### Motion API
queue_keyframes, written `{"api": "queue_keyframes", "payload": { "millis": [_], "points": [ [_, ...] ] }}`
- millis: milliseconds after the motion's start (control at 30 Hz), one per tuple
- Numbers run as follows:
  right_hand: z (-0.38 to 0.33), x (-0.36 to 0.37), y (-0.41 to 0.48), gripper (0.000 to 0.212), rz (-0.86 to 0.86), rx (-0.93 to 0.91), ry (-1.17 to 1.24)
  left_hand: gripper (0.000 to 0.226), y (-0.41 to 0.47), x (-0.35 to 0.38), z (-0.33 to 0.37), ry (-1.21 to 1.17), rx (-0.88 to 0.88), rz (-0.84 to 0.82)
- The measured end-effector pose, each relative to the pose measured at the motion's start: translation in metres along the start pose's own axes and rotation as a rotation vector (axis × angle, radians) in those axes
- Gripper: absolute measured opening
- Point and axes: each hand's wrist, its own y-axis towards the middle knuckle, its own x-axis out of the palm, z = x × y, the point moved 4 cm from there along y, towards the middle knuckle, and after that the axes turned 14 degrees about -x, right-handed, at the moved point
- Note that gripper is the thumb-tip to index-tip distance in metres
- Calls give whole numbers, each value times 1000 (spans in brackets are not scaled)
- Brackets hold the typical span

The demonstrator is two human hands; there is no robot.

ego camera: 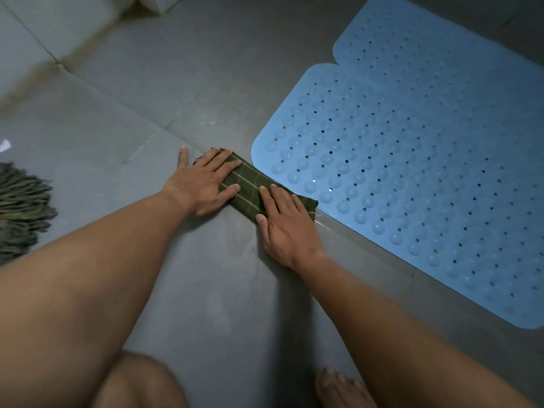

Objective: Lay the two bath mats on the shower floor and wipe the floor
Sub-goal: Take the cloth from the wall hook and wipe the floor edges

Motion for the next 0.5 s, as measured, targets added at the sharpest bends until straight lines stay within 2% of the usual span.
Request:
{"api": "queue_keyframes", "payload": {
  "millis": [500],
  "points": [
    [-31,4,75,59,42,8,86,72,46,-12,-67,77,-26,-17]
  ]
}}
